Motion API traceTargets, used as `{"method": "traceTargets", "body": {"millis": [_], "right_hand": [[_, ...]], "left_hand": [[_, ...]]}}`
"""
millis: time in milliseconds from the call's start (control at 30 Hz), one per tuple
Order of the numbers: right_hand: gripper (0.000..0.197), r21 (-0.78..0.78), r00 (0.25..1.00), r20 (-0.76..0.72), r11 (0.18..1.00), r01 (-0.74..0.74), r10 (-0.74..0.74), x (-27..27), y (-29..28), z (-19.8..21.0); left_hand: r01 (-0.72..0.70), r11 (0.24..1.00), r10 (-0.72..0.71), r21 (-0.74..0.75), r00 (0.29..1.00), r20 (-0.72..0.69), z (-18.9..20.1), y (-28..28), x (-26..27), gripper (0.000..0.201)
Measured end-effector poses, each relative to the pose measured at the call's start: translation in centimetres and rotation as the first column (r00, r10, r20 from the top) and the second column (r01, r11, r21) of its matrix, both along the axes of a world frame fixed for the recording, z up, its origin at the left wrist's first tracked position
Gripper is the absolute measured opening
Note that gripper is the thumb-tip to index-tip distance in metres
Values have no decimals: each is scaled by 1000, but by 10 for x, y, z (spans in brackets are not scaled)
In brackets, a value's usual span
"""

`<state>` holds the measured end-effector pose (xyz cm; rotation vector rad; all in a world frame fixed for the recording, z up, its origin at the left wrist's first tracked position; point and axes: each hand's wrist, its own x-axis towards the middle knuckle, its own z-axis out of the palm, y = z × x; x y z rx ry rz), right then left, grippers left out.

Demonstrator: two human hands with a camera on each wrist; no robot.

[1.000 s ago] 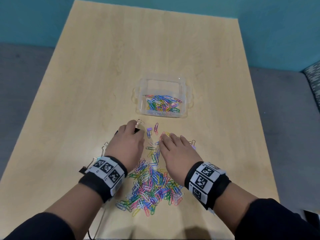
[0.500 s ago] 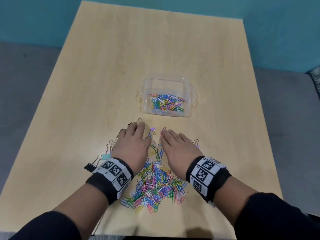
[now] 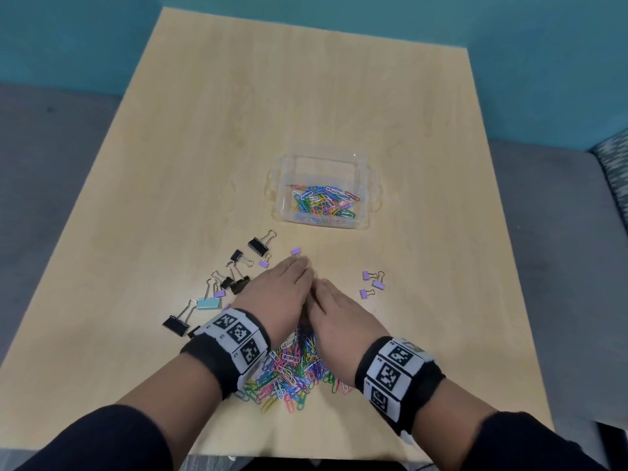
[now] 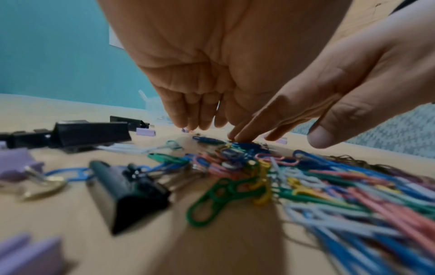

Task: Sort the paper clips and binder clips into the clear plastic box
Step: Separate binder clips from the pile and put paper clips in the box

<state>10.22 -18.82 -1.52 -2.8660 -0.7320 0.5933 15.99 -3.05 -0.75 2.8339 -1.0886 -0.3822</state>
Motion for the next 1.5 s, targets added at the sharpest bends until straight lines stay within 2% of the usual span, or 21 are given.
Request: {"method": "traceTargets", "body": {"millis": [100, 200, 267, 333, 433, 500, 600, 700, 767, 867, 967, 1067, 1233, 1367, 1500], "right_hand": [[69, 41, 998, 3, 997, -62, 62, -14, -4, 3], [65, 153, 1000, 15, 988, 4, -7, -30, -20, 17], [62, 177, 997, 38, 983, 54, -62, -36, -28, 19], [60, 168, 994, 82, 984, 63, -78, -36, -28, 15], [62, 125, 993, 74, 988, 87, -97, -28, -20, 9], [63, 90, 997, 61, 995, 48, -54, -26, -12, 5], [61, 121, 998, 64, 993, 15, -23, -32, -9, 12], [58, 111, 983, 116, 986, 127, -140, -30, -19, 16], [57, 68, 980, 104, 984, 165, -172, -28, -23, 10], [58, 18, 991, 93, 996, 90, -91, -31, -20, 2], [58, 46, 996, 86, 998, 33, -37, -41, -18, 3], [58, 75, 992, 112, 996, 56, -64, -49, -22, 7], [59, 103, 988, 131, 992, 68, -81, -62, -27, 14], [55, 126, 990, 103, 988, 87, -100, -66, -31, 16], [54, 120, 989, 110, 989, 85, -98, -66, -31, 18]], "left_hand": [[40, 999, -40, -7, 999, 7, 0, 5, -17, 53], [34, 999, -36, -20, 993, -109, -1, 10, -41, 56], [9, 1000, -10, -8, 992, -126, 0, 11, -53, 58], [-66, 997, 68, 27, 994, -82, 0, 9, -58, 61], [-189, 977, 193, 98, 981, -35, -8, 6, -53, 59], [-218, 967, 226, 133, 973, -53, -10, 5, -52, 60], [-240, 967, 249, 86, 962, -108, -4, 6, -61, 67], [-315, 944, 322, 96, 944, -69, 3, 10, -71, 55], [-374, 923, 381, 87, 921, -79, 10, 9, -74, 54], [-295, 952, 303, 79, 945, -120, 13, 6, -79, 57], [-343, 937, 347, 63, 934, -85, 13, 10, -79, 58], [-405, 910, 413, 90, 905, -102, 9, 14, -72, 61], [-274, 961, 278, 46, 953, -121, 6, 13, -82, 62], [-433, 900, 435, 45, 895, -96, 7, 19, -94, 63], [-313, 950, 313, 8, 946, -83, 4, 18, -104, 64]]}}
